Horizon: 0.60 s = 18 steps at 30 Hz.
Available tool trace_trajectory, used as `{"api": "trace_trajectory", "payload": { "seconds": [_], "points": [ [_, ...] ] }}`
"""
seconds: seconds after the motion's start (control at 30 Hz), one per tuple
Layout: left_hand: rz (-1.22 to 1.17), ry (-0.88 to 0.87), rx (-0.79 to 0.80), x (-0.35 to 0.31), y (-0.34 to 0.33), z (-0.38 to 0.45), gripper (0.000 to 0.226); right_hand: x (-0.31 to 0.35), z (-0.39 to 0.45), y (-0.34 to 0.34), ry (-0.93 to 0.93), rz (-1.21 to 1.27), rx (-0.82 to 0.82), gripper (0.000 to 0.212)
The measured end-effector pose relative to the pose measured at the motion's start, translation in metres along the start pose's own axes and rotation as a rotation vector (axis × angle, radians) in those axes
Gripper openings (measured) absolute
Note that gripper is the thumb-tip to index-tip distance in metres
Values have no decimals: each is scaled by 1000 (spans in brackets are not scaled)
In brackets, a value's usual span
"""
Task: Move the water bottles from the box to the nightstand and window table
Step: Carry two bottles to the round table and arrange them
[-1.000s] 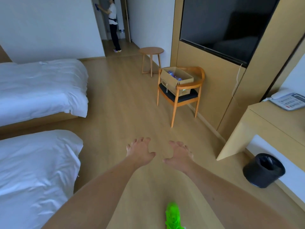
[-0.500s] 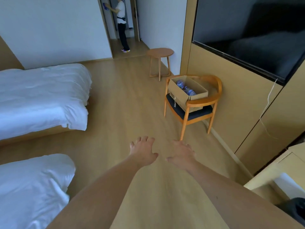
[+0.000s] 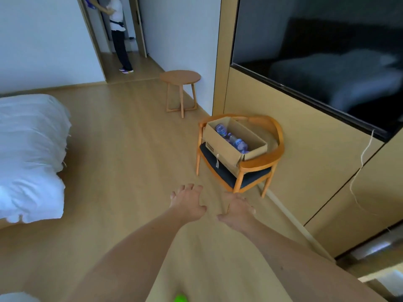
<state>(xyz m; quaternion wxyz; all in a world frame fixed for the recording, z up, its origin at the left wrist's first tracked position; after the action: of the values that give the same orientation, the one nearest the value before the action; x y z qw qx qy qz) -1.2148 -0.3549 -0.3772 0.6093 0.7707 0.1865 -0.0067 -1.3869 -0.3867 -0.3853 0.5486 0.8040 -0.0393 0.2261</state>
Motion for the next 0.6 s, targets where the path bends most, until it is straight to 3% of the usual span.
{"api": "trace_trajectory", "payload": {
  "seconds": [0.2,0.43,0.6],
  "points": [
    [-8,-60,37,27,48,114,70,26,95,27,-117,10,-27,74],
    [-2,-136,78,30,63,227,67,35,202,44,-197,48,-15,89],
    [6,-140,61,29,75,323,59,34,306,63,-184,17,-34,77]
  ]
}}
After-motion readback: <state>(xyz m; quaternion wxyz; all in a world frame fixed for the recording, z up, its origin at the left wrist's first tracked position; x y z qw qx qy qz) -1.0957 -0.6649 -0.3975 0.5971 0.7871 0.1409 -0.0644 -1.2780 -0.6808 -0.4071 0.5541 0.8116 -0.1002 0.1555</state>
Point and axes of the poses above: each hand's wrist, its own z-axis towards the middle knuckle, its own y-axis out of the back of the hand, x = y × z, the point moved 3 cm from there along z, towards the middle knuckle, and after that the axes turned 4 degrees about y, right-handed, at the moved point
